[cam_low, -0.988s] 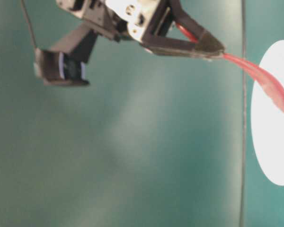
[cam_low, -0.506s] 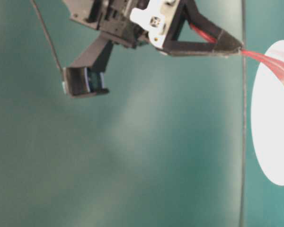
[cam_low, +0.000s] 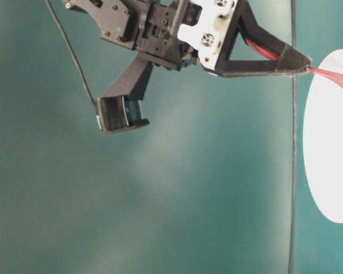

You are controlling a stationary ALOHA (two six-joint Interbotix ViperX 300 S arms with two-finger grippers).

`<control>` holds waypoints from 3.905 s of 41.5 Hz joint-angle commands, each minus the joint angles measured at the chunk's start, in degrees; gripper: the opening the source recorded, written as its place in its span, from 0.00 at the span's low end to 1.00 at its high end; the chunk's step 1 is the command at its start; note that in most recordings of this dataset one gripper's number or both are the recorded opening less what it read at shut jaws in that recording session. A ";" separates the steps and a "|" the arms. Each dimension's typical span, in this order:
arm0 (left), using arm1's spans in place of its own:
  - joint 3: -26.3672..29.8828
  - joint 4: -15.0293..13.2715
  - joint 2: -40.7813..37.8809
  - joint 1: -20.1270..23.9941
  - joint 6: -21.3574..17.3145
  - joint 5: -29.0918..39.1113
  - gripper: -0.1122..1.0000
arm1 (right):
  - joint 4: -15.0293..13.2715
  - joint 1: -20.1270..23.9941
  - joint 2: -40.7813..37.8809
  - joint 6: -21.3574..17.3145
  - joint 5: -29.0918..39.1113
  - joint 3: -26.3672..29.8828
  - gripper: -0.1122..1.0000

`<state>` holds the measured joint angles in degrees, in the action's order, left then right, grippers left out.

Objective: Grip the spoon and scoop the red block from the bowl with right arm.
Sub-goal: 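Lower the spoon bowl into the white bowl beside the red cube, then drag the spoon under the red cube to scoop it, then raise the spoon with the cube up out of the bowl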

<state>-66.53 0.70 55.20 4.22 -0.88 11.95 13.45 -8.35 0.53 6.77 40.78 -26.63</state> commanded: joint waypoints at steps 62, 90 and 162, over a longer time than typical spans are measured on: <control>1.05 0.09 -0.18 0.18 -0.09 -0.62 0.10 | 0.09 -0.44 -2.99 -0.53 -10.02 4.92 0.32; 0.97 0.18 -0.18 0.18 -0.09 -0.62 0.10 | 0.09 -0.53 -1.67 -3.78 -12.83 4.92 0.32; 1.05 0.18 -0.18 0.18 -0.09 -0.44 0.10 | 0.79 3.78 9.93 -4.04 -38.06 -10.55 0.32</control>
<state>-66.53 0.70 55.28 4.13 -0.88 11.95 14.06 -5.27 8.44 2.72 5.98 -36.74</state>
